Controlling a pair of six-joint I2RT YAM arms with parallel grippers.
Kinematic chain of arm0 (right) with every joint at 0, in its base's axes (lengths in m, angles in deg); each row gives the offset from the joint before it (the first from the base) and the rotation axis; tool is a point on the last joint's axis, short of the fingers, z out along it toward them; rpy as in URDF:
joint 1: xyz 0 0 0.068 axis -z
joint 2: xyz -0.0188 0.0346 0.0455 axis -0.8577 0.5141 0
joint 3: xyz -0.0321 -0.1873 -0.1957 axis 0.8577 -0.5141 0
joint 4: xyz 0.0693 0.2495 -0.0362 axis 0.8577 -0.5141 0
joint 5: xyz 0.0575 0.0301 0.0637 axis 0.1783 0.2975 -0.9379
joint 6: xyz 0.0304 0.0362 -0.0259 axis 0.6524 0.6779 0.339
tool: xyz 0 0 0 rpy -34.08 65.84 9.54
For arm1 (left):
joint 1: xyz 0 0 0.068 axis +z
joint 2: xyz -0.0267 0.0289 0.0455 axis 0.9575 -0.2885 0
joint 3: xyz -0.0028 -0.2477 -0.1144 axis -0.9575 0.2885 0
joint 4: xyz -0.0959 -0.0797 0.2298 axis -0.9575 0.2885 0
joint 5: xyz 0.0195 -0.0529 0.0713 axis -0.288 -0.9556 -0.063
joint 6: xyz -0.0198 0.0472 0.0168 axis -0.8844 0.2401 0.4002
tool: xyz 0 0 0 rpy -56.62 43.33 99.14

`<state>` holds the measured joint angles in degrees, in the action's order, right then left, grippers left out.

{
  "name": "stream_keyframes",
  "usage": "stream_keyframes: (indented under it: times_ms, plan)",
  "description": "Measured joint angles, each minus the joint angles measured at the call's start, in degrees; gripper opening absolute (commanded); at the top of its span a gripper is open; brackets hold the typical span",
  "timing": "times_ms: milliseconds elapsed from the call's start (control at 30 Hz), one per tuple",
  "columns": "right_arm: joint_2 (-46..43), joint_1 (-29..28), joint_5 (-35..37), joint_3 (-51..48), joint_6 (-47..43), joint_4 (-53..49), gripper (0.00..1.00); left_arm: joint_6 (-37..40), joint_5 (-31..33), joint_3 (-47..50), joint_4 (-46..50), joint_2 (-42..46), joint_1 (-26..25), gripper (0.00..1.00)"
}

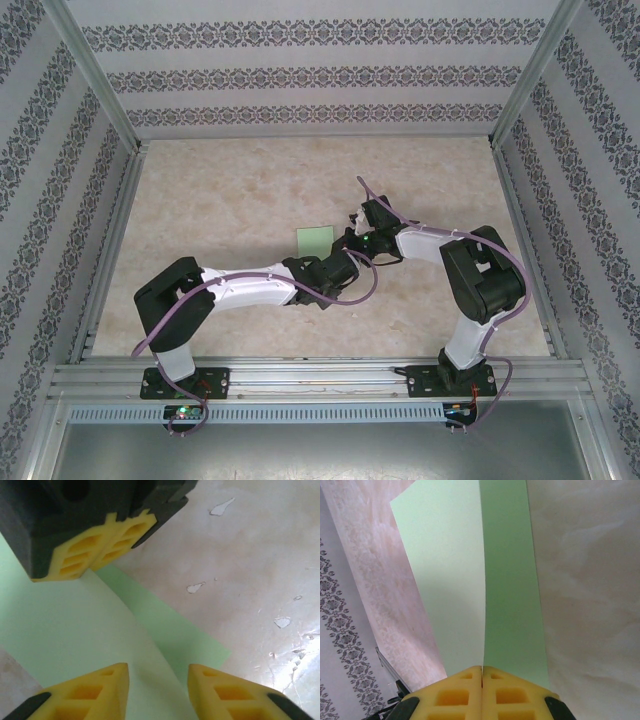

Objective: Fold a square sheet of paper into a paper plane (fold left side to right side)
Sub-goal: Fold the triangle a second time at the center of the table.

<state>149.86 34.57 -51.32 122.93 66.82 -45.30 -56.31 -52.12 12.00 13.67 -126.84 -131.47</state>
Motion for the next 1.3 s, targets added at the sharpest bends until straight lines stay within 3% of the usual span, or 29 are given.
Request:
stream_keyframes:
  times_ms: [233,467,900,1033,1300]
  plan:
    - [0.0,0.0,0.0,0.0,0.0,-0.4,0.15,-0.1,-0.2,0.1,0.0,1.4,0.0,0.20]
    - [-0.4,0.0,0.9,0.1,-0.4,-1.2,0.27,-1.3,-1.0,0.3,0.0,2.6,0.0,0.00]
    - [-10.4,3.3,5.0,-3.1,-3.7,-1.5,0.40,-4.7,-9.1,3.6,-0.2,5.9,3.1,0.00]
    - [-13.1,3.3,6.6,-6.3,-5.5,-1.4,0.33,-6.7,-15.3,4.4,-0.7,6.7,6.8,0.00]
    - [-16.2,-2.3,9.2,-14.4,-4.5,2.1,0.01,-12.0,-28.2,7.4,-4.6,6.8,14.0,0.00]
